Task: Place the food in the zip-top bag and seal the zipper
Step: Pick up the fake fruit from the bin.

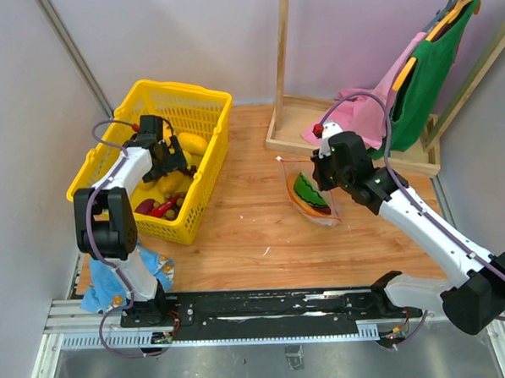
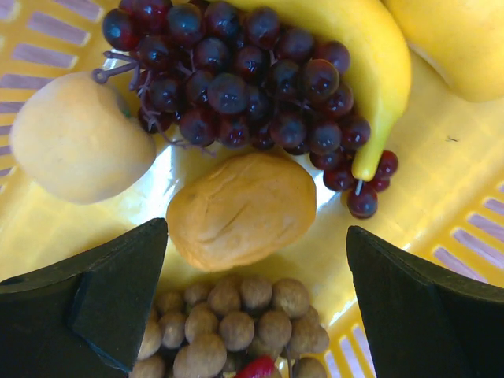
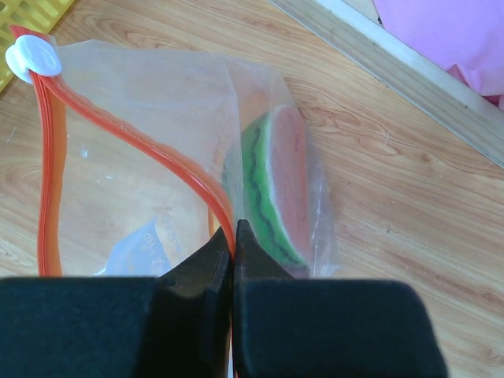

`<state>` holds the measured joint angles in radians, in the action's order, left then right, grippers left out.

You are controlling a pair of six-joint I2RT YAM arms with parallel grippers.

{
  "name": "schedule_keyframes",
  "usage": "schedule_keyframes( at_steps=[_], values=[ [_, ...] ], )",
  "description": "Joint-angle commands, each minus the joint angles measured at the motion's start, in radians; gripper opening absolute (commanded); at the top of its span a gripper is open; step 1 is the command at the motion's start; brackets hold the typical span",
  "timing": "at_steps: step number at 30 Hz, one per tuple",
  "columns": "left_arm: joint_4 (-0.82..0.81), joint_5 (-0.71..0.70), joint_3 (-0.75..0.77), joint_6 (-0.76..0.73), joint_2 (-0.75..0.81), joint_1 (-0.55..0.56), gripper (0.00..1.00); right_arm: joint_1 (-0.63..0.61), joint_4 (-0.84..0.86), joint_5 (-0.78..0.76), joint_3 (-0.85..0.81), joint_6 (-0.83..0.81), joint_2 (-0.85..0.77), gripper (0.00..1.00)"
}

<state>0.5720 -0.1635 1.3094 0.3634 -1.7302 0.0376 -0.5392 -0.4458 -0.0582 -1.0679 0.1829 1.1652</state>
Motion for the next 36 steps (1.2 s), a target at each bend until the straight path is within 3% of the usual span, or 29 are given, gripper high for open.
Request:
schedule_keyframes(
  at_steps=[1, 15, 20, 26, 36],
  values=[
    [-0.069, -0.013, -0.007, 0.014, -0.072, -0.010, 0.99, -0.008, 0.023, 0.009, 0.008, 0.000, 0.007, 0.01],
    [-0.117, 0.002, -0.031, 0.014, -0.205, -0.010, 0.97, -0.008, 0.033, 0.024, 0.001, -0.008, 0.034, 0.01],
    [-0.108, 0.014, -0.033, 0.002, -0.190, -0.010, 0.86, -0.008, 0.031, 0.023, -0.003, -0.008, 0.039, 0.01],
    [-0.093, 0.012, -0.032, -0.010, -0.115, -0.010, 0.66, -0.008, 0.030, 0.025, -0.008, -0.008, 0.041, 0.01],
    [-0.027, 0.028, 0.010, -0.037, 0.026, -0.004, 0.63, -0.008, 0.028, 0.035, -0.009, 0.000, 0.026, 0.01]
  ],
)
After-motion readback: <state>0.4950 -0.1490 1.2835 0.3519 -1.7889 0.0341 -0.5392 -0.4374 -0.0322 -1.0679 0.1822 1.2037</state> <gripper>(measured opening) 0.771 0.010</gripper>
